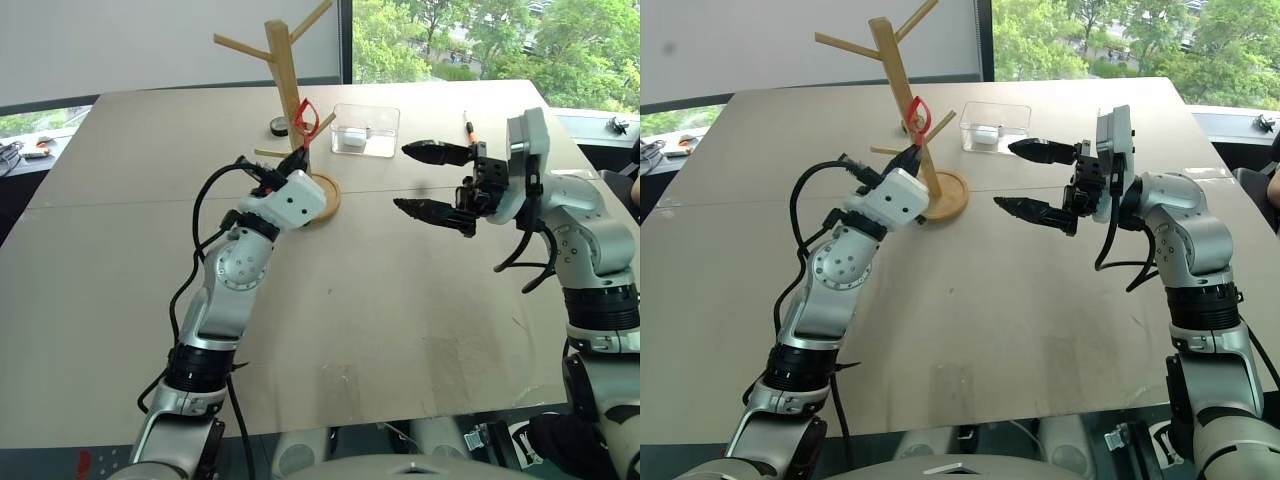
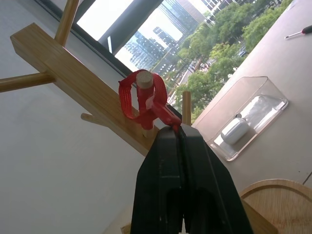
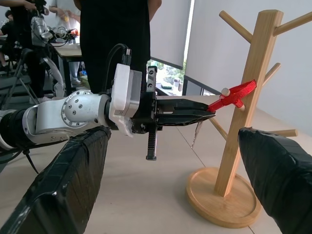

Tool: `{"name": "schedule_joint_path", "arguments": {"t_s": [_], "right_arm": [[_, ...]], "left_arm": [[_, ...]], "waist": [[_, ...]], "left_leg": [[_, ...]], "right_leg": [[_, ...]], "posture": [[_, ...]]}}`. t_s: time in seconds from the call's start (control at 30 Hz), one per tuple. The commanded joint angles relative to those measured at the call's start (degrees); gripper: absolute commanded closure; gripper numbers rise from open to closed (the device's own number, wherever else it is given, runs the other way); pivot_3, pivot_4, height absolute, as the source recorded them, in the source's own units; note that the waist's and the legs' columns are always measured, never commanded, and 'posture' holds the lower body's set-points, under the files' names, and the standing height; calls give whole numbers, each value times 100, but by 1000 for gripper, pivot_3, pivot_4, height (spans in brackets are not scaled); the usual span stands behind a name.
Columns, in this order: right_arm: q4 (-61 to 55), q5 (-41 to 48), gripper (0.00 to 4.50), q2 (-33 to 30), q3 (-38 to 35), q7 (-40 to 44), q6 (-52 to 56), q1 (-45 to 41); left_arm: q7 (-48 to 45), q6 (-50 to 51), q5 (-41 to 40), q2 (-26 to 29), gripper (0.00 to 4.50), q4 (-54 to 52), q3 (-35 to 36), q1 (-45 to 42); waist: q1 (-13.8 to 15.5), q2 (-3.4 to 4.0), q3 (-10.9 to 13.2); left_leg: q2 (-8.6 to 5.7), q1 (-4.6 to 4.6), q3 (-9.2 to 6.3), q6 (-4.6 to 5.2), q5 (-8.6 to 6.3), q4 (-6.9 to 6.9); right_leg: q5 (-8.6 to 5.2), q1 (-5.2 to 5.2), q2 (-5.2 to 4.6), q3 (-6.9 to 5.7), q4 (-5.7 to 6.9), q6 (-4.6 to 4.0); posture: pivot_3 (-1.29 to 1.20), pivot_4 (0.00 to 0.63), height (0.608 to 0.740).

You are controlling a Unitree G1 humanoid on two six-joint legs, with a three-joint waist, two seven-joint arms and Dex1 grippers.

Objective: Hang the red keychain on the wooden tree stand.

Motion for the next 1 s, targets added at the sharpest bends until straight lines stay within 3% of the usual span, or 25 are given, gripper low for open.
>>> {"name": "schedule_joint_path", "arguments": {"t_s": [0.03, 0.17, 0.27, 0.3, 0.43, 0.57, 0.8, 1.0], "right_arm": [[-94, 13, 0, -58, -140, 6, -74, -145], [-83, 6, 0, -54, -142, 13, -76, -155], [-26, -44, 0, -32, -140, -31, -109, -159], [11, -82, 0, -11, -143, -80, -135, -155], [530, -653, 0, 361, -199, -921, -647, -64], [1453, -1520, 0, 982, -369, -2450, -1561, 261], [1983, -2146, 0, 1645, -549, -3939, -2298, 767], [2295, -2398, 0, 1819, -603, -4632, -2276, 922]], "left_arm": [[91, -124, -92, -26, 3227, -109, 66, -62], [75, -131, -140, -39, 1316, -117, 54, -40], [-5, -172, -448, -156, 148, -109, 75, 4], [-36, -190, -552, -191, 19, -123, 77, 34], [-63, 59, -1594, -689, 19, -346, 522, 435], [289, 205, -2249, -1042, 19, -247, 1280, 1088], [839, -53, -2425, -1209, 19, 306, 1871, 1560], [1091, -27, -2486, -1272, 19, 445, 2026, 1769]], "waist": [[-1, 0, 0], [0, 0, 0], [0, 0, 0], [1, 0, 0], [-31, -1, 0], [-33, -2, -2], [5, -3, 0], [-3, -4, -1]], "left_leg": [[0, 0, 0, 0, 0, 0], [0, 0, 0, 0, 0, 0], [0, 0, 0, 0, 0, 0], [0, 0, 0, 0, 0, 0], [0, 5, 4, 0, 0, 0], [4, 5, 1, -1, 0, 0], [-3, -1, 4, 0, 1, 6], [-2, 4, 2, -1, 0, 8]], "right_leg": [[0, 0, 0, 0, 0, 0], [0, 0, 0, 0, 0, 0], [0, 0, 0, 0, 0, 0], [0, 0, -1, 0, 0, 0], [0, 2, -2, 6, 1, 0], [0, -2, 0, 4, 5, -1], [1, 1, -1, 3, 4, 1], [2, 5, 3, 2, 4, 3]], "posture": [[0, 150, 740], [0, 150, 740], [0, 150, 740], [0, 150, 740], [0, 150, 740], [0, 150, 740], [0, 150, 740], [0, 150, 740]]}}
